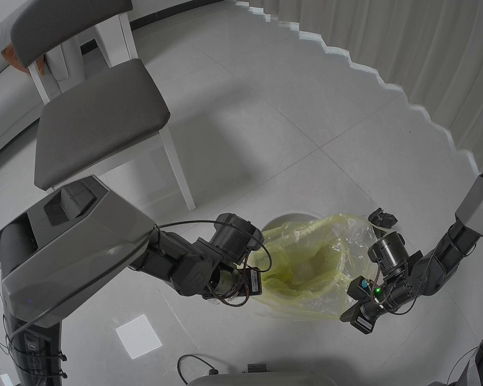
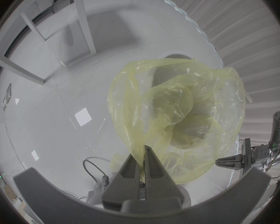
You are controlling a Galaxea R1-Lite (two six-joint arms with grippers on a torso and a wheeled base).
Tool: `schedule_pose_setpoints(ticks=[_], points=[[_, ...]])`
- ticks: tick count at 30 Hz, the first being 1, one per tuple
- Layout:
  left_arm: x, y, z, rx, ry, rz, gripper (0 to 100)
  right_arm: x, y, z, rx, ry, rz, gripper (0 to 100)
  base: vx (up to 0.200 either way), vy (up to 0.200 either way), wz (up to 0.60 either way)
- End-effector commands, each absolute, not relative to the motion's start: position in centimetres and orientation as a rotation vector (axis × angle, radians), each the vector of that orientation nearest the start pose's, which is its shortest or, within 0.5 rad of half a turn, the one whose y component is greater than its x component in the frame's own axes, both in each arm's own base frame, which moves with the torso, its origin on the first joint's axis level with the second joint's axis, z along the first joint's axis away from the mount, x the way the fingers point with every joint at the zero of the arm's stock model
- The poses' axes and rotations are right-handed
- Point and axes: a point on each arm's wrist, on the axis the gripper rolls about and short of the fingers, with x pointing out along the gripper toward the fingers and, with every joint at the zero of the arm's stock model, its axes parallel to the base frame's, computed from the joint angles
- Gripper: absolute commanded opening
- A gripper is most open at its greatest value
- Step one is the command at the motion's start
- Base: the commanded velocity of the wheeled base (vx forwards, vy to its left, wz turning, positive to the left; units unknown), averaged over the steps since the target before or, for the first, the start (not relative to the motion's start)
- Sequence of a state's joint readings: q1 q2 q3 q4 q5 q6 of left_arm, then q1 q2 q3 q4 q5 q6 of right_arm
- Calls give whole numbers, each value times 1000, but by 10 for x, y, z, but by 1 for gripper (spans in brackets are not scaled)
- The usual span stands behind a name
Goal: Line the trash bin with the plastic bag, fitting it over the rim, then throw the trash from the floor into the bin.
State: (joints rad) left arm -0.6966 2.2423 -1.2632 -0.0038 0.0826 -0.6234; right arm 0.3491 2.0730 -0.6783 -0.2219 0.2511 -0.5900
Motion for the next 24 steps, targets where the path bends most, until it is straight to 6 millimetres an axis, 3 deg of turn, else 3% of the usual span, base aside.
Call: schedule_pose_setpoints(ticks=[1, 8, 13, 24], points=[[313, -256, 44, -186, 1044, -245, 0, 271, 105, 11, -560, 992, 866, 0, 0, 0, 0], [317, -256, 34, -162, 1051, -228, 0, 280, 107, 9, -555, 985, 860, 0, 0, 0, 0], [337, -250, 23, -127, 1034, -209, 0, 291, 108, 1, -542, 995, 847, 0, 0, 0, 0], [369, -251, 25, -169, 982, -192, 0, 310, 100, -5, -517, 995, 808, 0, 0, 0, 0]])
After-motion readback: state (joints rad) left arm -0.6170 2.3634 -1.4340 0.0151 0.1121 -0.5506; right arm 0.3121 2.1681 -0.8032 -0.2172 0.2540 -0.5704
